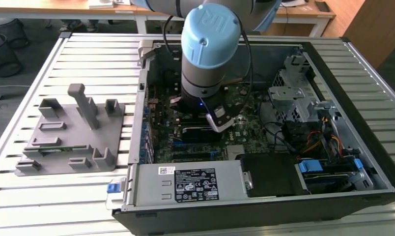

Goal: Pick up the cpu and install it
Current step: 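Install the second cpu locking lever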

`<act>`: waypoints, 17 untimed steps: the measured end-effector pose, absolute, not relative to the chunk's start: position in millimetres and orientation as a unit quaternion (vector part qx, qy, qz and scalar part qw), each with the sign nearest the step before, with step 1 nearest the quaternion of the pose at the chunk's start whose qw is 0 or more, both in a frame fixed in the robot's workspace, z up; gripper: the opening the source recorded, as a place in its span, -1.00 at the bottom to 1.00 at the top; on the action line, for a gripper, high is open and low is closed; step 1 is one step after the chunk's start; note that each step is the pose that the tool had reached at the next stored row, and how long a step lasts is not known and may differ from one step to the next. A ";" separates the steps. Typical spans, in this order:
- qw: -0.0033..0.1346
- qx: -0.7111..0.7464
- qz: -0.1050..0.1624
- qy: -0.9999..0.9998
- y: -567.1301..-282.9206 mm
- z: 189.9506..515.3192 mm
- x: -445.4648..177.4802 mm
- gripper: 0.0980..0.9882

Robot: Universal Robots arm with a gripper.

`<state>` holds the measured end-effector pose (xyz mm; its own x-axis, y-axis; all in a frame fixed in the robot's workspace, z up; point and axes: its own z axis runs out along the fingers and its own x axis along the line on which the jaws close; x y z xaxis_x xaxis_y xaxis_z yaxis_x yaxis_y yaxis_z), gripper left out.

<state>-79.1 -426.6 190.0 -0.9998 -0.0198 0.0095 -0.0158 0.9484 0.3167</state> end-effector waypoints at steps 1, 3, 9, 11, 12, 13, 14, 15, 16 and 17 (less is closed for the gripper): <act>0.006 0.009 -0.161 -0.987 -426.7 189.6 -79.2 -0.98; 0.006 0.009 -0.162 -0.987 -426.6 188.9 -79.4 -0.98; 0.006 0.009 -0.166 -0.986 -426.6 188.0 -81.5 -0.98; 0.006 0.009 -0.167 -0.986 -426.6 187.9 -82.3 -0.98; 0.006 0.009 -0.168 -0.986 -426.6 187.8 -82.8 -0.98; 0.006 0.009 -0.169 -0.986 -426.5 187.7 -83.1 -0.98; 0.006 0.009 -0.170 -0.985 -426.5 187.6 -83.4 -0.98; 0.006 0.009 -0.171 -0.985 -426.4 187.5 -83.7 -0.98; 0.006 0.009 -0.172 -0.985 -426.4 187.3 -83.9 -0.98; 0.006 0.009 -0.173 -0.985 -426.3 187.2 -84.1 -0.98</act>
<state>-84.1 -426.3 187.2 -0.9998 -0.0202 0.0090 -0.0159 0.9402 0.3404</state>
